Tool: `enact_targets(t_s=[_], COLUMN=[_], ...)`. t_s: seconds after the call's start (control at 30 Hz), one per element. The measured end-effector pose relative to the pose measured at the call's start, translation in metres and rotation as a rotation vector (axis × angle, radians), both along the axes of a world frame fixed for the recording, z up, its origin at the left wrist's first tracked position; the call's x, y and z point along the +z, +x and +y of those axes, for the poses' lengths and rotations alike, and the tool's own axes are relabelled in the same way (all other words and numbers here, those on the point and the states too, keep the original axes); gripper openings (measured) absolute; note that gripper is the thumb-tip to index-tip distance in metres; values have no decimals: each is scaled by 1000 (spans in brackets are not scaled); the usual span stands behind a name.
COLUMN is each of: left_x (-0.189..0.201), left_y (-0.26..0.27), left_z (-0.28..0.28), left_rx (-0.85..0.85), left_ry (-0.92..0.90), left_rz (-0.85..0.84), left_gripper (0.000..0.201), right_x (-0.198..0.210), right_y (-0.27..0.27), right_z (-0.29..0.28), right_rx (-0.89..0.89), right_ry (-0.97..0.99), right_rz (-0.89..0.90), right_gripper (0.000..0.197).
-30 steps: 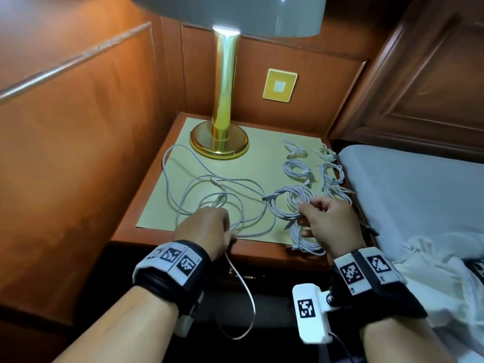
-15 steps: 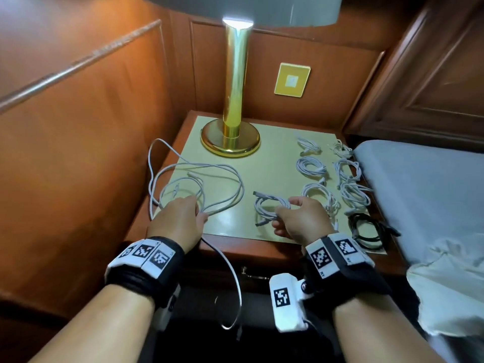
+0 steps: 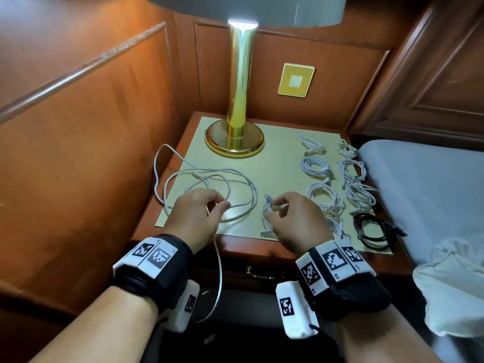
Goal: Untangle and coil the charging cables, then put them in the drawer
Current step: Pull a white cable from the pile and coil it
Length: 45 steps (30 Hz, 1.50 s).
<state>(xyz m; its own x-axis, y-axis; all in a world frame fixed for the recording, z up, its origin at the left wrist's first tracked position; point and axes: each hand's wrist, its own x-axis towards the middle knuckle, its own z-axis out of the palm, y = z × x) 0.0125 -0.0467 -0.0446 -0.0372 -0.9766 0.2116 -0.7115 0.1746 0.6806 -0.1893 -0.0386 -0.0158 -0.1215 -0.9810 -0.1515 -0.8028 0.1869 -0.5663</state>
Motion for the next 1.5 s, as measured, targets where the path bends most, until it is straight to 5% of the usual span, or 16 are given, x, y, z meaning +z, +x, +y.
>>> enact_targets(t_s=[0.33, 0.47, 0.7, 0.83, 0.9, 1.03, 1.13, 1.27, 1.33, 1.5], left_x=[34, 53, 74, 80, 83, 83, 82, 71, 63, 54], left_y=[14, 35, 49, 54, 58, 64, 69, 72, 71, 70], left_z=[28, 45, 83, 98, 101, 100, 97, 90, 85, 75], left_rx=[102, 265, 124, 73, 47, 69, 99, 241, 355, 483], left_ry=[-438, -433, -458, -270, -164, -74, 63, 170, 157, 48], left_rz=[164, 334, 521, 932, 1124, 1276, 1365, 1186, 1049, 807], left_gripper=[11, 12, 25, 26, 28, 34, 31, 19, 14, 39], right_x=[14, 16, 16, 12, 12, 32, 50, 56, 56, 59], right_y=[34, 50, 72, 89, 100, 120, 114, 86, 78, 70], right_z=[16, 25, 33, 32, 35, 40, 34, 20, 16, 12], right_rx=[264, 376, 433, 429, 404, 114, -127, -292, -319, -272], right_ry=[-27, 100, 201, 113, 102, 235, 259, 158, 145, -75], right_rz=[-105, -82, -66, -150, -330, -1229, -1643, -1700, -1612, -1452], right_gripper=[35, 47, 76, 93, 88, 54, 48, 22, 31, 71])
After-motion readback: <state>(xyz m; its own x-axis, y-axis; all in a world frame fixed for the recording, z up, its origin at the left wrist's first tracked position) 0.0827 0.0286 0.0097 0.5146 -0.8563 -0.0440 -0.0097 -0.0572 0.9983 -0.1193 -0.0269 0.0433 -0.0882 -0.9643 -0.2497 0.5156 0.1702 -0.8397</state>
